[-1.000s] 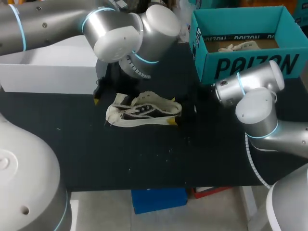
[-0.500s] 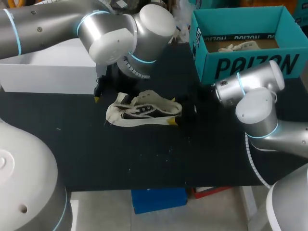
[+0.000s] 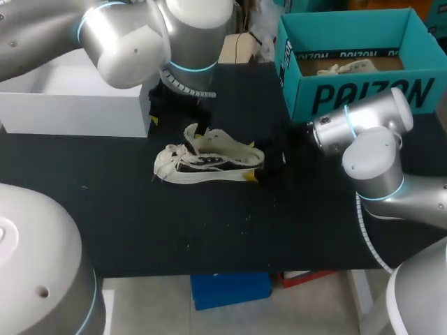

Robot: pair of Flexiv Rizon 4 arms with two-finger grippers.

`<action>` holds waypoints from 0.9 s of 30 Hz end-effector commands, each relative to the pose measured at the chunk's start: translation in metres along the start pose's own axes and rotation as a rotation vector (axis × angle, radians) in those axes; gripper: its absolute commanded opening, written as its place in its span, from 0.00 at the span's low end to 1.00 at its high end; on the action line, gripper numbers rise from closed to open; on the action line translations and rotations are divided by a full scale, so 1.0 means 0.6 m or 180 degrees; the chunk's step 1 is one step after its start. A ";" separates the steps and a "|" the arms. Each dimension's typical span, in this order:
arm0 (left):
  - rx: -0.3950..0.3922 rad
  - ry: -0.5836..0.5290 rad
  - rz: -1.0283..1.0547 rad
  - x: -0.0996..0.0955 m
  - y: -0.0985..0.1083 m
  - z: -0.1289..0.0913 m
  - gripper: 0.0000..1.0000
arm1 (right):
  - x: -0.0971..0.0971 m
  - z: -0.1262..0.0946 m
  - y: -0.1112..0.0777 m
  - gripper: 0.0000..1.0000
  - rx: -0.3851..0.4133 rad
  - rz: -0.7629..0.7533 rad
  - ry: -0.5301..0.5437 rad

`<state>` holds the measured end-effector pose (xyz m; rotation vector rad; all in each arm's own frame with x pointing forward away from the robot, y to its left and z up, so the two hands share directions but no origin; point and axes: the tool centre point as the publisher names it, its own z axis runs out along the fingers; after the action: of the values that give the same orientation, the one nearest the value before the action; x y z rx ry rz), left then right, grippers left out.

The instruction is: Take the shoe out of the shoebox, open the shoe tongue, remove and reinsert the insole, then place the shoe into the shoebox

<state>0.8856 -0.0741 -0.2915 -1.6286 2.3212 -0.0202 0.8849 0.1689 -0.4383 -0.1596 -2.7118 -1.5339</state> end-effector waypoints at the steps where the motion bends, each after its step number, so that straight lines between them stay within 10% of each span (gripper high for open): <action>1: 0.0295 0.2240 0.1857 0.007 -0.038 -0.009 1.00 | -0.001 0.006 -0.004 0.00 0.0004 0.0004 -0.0004; 11: 0.0280 0.2389 0.2844 0.097 -0.116 -0.018 1.00 | -0.001 0.006 -0.004 0.00 0.0004 0.0004 -0.0004; 17: -0.0039 0.1528 0.2810 0.130 -0.151 -0.020 1.00 | -0.001 0.006 -0.004 0.00 0.0004 0.0004 -0.0004; 27: -0.0039 0.1528 0.2810 0.130 -0.151 -0.020 1.00 | -0.001 0.006 -0.004 0.00 0.0004 0.0004 -0.0004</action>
<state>0.9342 -0.1763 -0.2831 -0.6387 3.1193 -0.2801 0.8850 0.1688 -0.4382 -0.1594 -2.7115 -1.5343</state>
